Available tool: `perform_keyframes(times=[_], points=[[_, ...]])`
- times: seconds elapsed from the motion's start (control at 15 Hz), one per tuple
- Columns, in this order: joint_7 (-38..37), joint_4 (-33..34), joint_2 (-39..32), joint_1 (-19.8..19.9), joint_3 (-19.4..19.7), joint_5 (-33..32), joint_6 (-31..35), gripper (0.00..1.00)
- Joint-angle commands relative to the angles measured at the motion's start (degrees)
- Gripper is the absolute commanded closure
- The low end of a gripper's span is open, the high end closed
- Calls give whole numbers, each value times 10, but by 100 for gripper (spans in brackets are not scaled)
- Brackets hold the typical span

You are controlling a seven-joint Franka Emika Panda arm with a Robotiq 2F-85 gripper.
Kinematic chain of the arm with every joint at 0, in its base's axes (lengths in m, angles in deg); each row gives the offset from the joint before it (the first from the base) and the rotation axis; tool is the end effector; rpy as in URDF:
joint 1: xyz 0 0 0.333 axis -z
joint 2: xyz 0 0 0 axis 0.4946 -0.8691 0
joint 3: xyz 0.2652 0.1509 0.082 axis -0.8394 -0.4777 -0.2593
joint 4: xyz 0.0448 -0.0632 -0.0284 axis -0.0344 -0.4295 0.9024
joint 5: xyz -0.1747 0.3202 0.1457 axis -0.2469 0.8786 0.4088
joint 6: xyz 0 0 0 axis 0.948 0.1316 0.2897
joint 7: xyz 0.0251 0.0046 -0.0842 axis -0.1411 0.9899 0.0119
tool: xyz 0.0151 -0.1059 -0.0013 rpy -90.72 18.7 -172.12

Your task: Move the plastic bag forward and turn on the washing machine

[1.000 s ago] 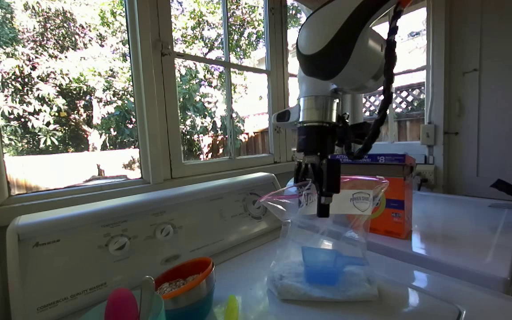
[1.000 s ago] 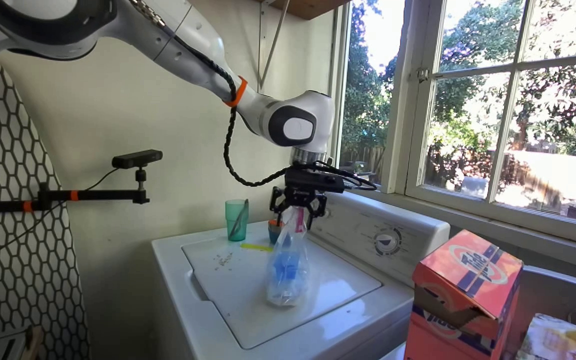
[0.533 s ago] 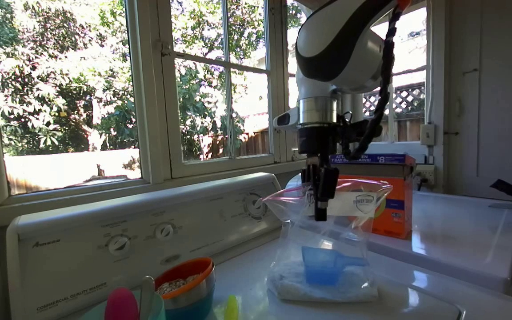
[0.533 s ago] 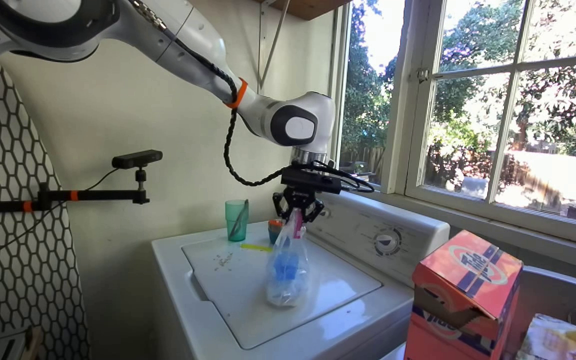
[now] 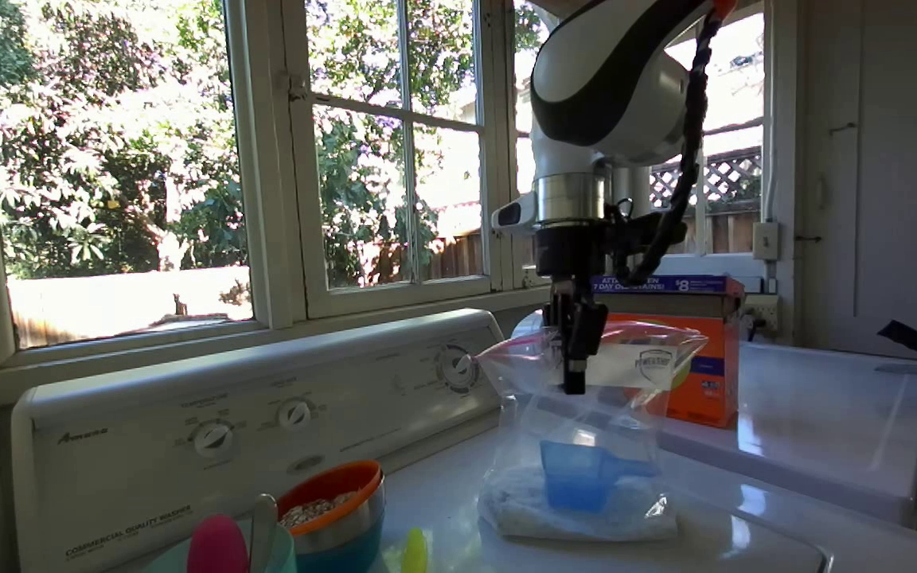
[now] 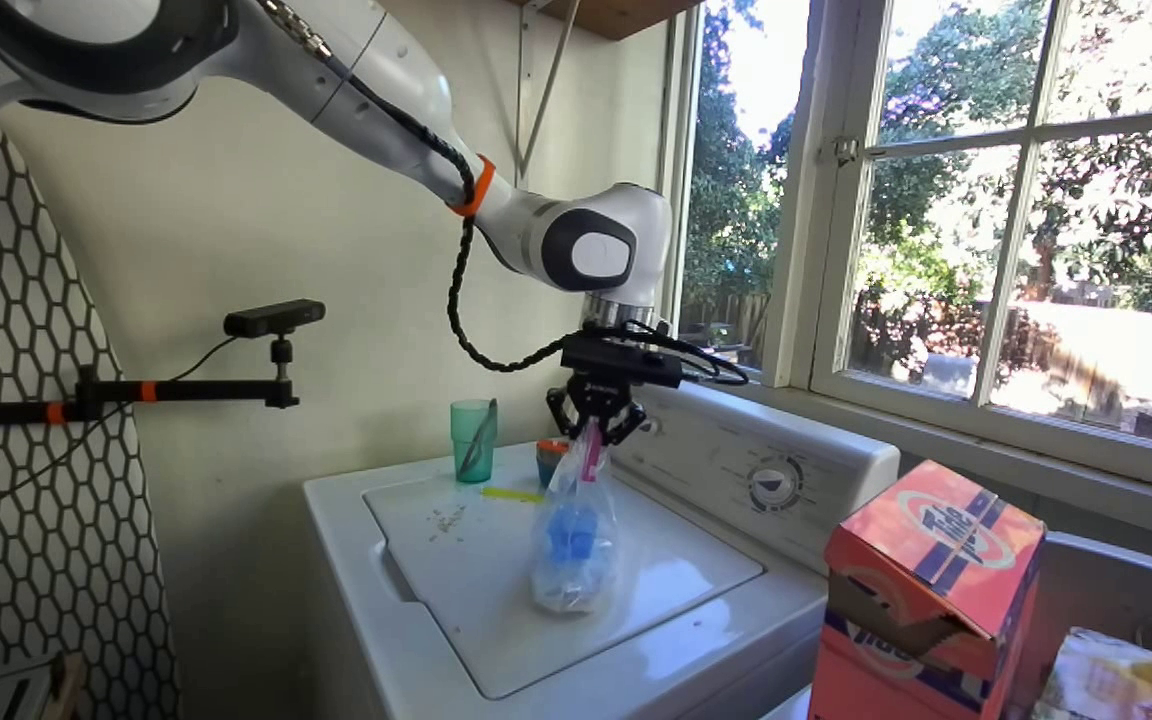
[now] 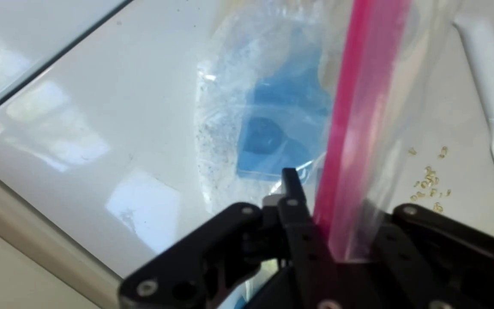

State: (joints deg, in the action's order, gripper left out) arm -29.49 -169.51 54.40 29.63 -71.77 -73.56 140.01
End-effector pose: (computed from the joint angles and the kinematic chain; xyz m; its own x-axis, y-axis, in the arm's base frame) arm 0.6459 0.0340 0.3771 0.5291 0.8458 0.0682 0.8466 -0.5206 -0.1105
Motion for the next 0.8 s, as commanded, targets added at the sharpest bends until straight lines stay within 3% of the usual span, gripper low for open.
perform_keyframes(times=[0.0, 0.2, 0.33, 0.73], points=[[13, 16, -10, 11, -8, -19, 27, 100], [68, 87, -36, 15, 0, -84, 37, 100], [107, 165, -67, 18, 2, -123, 8, 100], [229, 347, -160, 7, -1, -195, 16, 100]])
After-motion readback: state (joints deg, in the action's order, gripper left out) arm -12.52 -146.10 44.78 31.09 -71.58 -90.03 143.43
